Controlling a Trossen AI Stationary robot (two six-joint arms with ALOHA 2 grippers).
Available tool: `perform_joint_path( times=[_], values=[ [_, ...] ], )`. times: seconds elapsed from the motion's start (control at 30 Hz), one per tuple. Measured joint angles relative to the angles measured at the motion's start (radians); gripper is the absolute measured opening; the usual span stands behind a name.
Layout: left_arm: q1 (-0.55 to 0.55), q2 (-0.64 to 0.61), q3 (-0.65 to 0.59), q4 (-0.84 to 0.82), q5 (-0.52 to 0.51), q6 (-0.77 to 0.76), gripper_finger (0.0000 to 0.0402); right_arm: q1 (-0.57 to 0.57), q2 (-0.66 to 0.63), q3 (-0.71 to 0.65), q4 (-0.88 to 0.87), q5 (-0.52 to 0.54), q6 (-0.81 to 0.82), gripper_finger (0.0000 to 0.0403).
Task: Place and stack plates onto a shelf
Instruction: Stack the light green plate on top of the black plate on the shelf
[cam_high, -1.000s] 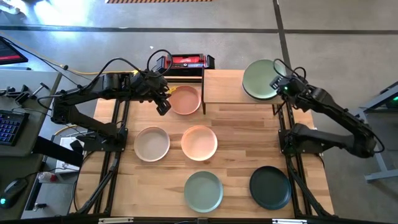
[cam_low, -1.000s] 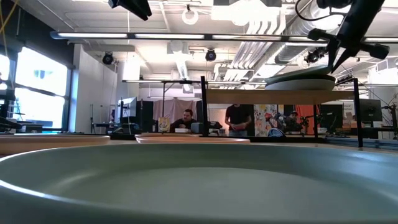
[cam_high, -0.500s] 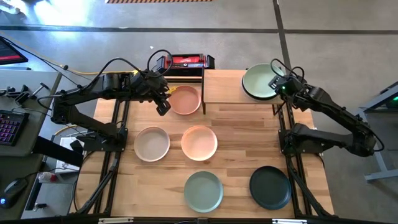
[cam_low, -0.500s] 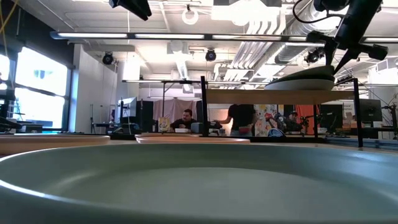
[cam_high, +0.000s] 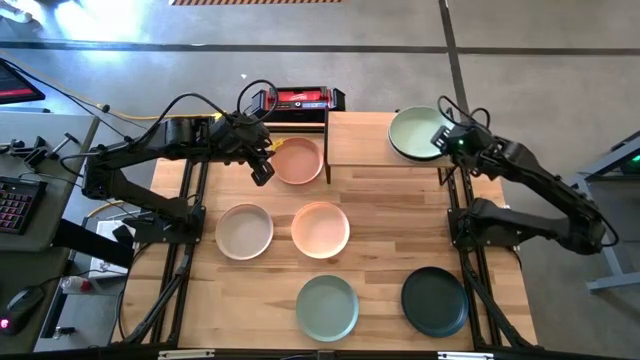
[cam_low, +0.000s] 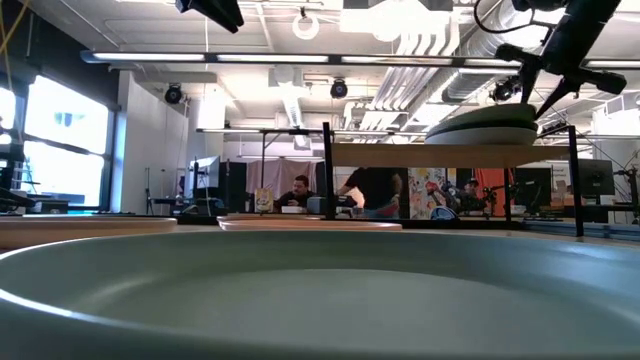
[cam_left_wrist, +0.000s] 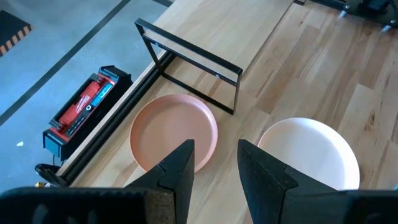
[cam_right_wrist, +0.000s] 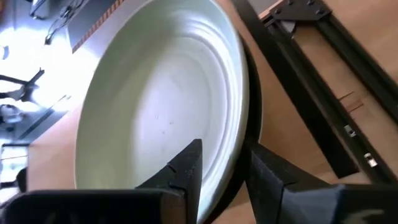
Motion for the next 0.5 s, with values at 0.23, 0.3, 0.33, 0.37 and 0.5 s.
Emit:
perform_joint_path(
  times=[0.23, 0.3, 0.33, 0.37, 0.5],
  values=[
    [0.000, 0.000, 0.000, 0.000, 0.000, -0.007, 0.0113, 0.000, -0.050, 0.000, -0.027, -0.025, -0.001, 0.0095],
    [0.000, 0.000, 0.000, 0.000, 0.000, -0.008, 0.0113, 0.000, -0.059, 0.000, -0.031, -0.038, 0.000, 0.0095],
    [0.000, 0.000, 0.000, 0.000, 0.000, -0.008, 0.0113, 0.000, -0.063, 0.000, -0.032, -0.045, -0.001, 0.0095],
    [0.000, 0.000, 0.000, 0.000, 0.000, -0.008, 0.0113, 0.000, -0.067, 0.000, -0.032, -0.053, -0.004, 0.0095],
    [0.000, 0.000, 0.000, 0.000, 0.000, -0.010, 0.0113, 0.000, -0.075, 0.000, -0.030, -0.077, -0.054, 0.0095]
  ],
)
